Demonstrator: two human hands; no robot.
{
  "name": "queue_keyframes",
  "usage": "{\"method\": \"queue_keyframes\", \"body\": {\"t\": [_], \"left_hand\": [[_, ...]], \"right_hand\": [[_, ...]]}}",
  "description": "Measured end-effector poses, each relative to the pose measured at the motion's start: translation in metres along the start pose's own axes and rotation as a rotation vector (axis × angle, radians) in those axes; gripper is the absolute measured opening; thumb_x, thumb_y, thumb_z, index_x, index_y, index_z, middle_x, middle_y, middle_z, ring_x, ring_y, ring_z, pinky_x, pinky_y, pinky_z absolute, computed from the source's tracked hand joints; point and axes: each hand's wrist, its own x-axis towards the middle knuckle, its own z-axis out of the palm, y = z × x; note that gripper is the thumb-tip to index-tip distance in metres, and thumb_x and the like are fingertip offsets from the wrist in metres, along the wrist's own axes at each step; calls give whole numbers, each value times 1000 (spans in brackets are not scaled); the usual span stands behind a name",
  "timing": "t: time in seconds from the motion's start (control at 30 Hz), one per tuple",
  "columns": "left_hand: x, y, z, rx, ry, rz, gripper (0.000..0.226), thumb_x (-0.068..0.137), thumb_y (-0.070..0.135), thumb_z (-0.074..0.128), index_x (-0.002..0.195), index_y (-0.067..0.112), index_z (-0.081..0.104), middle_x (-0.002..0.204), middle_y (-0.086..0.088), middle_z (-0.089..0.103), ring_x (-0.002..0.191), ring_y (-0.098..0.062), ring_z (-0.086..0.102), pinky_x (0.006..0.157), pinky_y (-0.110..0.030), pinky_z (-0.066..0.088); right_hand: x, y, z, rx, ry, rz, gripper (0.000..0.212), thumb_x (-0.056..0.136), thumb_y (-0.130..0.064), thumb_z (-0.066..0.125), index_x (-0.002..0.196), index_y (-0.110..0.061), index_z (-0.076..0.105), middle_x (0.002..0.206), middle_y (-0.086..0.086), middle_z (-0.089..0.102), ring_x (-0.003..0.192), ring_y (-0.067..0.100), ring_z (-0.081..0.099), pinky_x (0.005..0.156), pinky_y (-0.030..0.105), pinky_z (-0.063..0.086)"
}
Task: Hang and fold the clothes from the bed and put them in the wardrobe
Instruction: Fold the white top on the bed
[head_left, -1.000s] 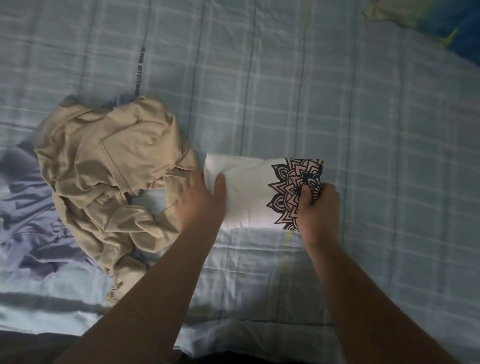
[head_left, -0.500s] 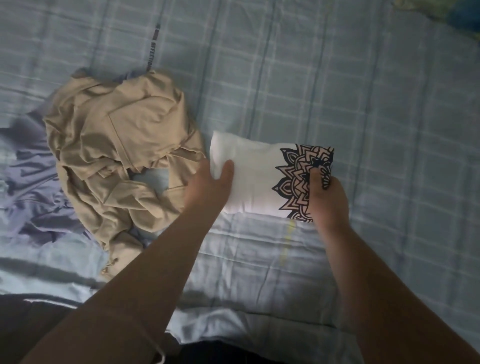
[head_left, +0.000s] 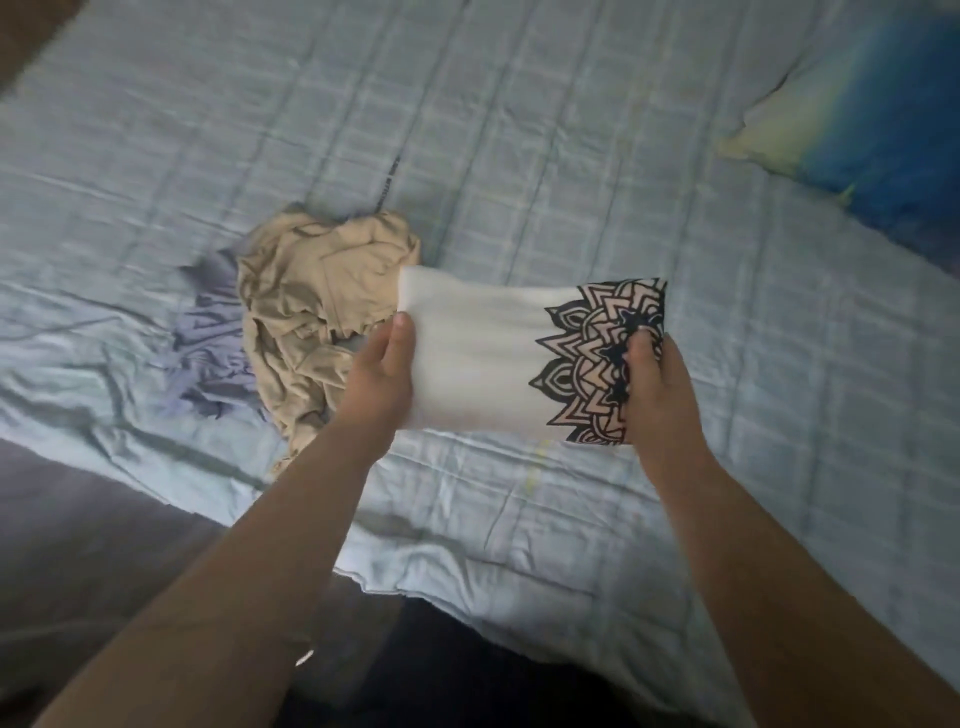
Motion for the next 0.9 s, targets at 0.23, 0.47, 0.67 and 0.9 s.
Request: {"method": "queue_keyframes", "body": {"t": [0.23, 0.47, 0.67, 0.9], "left_hand": [[-106, 69, -64, -132, 105, 123, 45, 94, 64, 46, 116, 32, 69, 109, 8, 73, 101, -7, 68, 79, -24, 54], [-176, 129, -150, -231, 349, 247, 28, 102, 42, 50, 92, 31, 74, 85, 18, 74, 75, 13, 64, 66, -9, 48], [-231, 135, -257, -341, 630, 289, 28, 94, 61, 47, 94, 44, 69, 97, 25, 68, 100, -1, 62, 78, -23, 47], [-291, 89, -411, -471, 927, 330, 41, 88, 60, 49, 97, 28, 74, 99, 6, 74, 94, -15, 67, 82, -40, 57]], "right_hand": [[-92, -100, -32, 83, -111, -119, 23, 101, -54, 40, 90, -46, 59, 81, -46, 61, 78, -22, 59, 54, -1, 42], [-162, -192, -8, 92, -274, -303, 17, 89, -67, 39, 84, -73, 55, 86, -45, 61, 81, -18, 61, 68, 17, 51], [-224, -260, 67, 83, -448, -553, 19, 91, -64, 40, 91, -63, 60, 93, -36, 66, 85, -14, 63, 62, 3, 46], [-317, -302, 222, 44, -718, -698, 26, 93, -61, 39, 97, -47, 61, 100, -20, 69, 94, -3, 64, 84, 24, 51]]}}
